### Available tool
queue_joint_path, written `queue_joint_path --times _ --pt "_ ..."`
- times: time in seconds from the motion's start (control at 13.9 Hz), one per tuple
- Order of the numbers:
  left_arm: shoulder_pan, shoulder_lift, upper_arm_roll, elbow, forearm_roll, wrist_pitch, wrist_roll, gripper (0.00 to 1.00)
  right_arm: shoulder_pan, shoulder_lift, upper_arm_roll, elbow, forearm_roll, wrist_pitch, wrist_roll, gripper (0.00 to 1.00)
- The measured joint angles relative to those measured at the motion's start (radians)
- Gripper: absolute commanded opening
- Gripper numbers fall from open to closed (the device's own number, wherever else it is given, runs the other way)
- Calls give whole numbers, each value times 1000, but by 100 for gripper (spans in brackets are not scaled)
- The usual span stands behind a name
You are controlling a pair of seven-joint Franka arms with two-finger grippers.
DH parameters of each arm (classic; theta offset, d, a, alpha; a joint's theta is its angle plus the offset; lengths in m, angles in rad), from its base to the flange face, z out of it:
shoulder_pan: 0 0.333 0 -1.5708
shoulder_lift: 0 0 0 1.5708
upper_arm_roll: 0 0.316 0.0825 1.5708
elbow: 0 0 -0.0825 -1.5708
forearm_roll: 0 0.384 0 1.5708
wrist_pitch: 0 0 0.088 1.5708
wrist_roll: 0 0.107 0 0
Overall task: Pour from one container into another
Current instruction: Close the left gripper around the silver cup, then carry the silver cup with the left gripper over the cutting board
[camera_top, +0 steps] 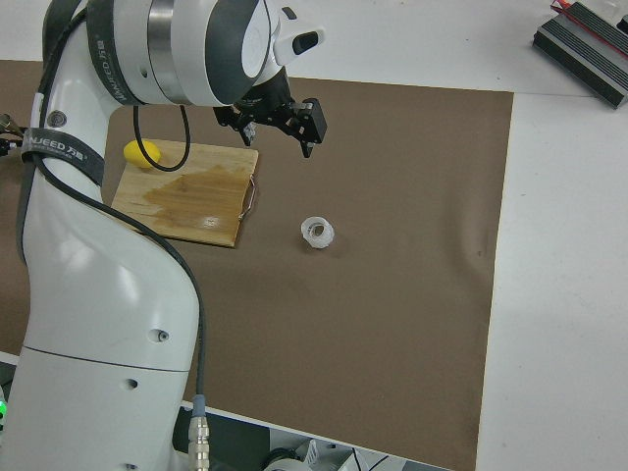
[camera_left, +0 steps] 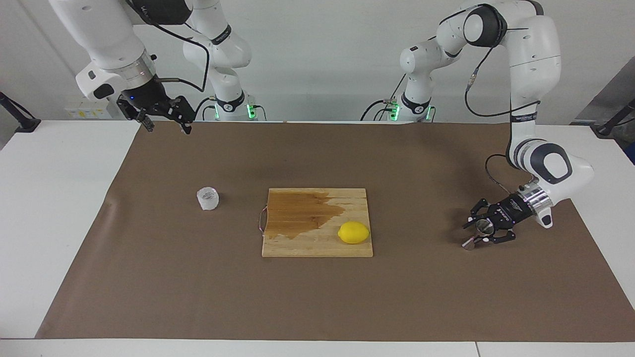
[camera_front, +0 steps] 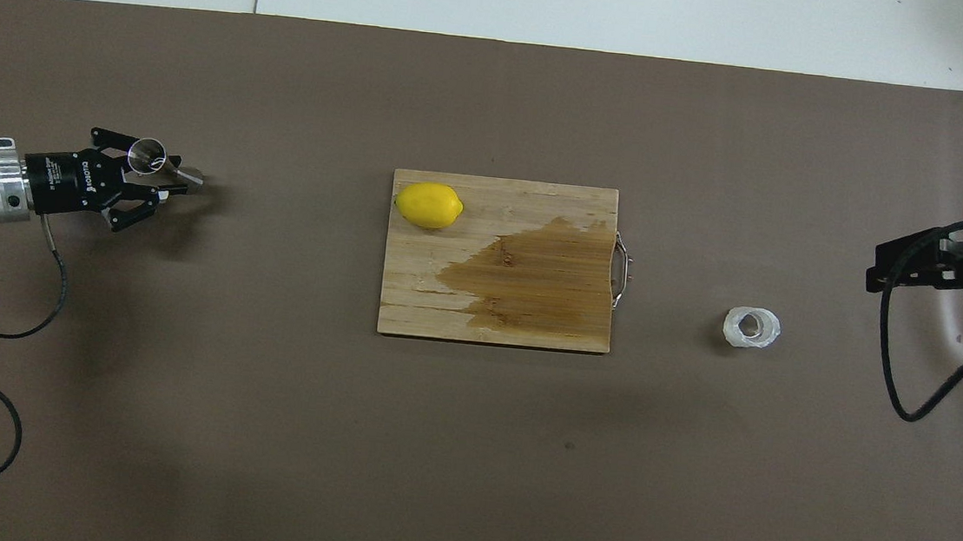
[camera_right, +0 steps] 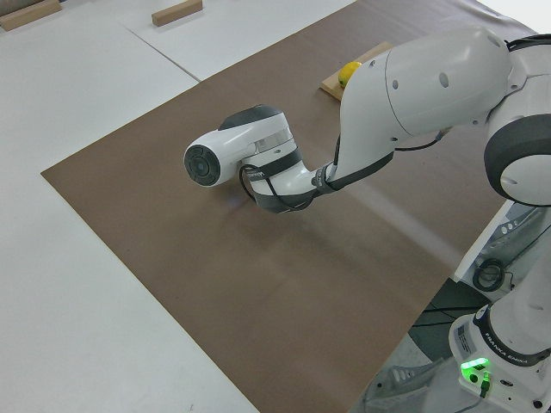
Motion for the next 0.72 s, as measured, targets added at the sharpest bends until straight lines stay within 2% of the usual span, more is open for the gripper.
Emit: queue_joint_path --times 0.43,0.72 --pt "-12 -10 -6 1 -40 -9 5 0 0 0 0 0 0 0 0 100" --pt "-112 -72 -12 1 -84 -14 -43 0 0 0 0 0 0 0 0 100"
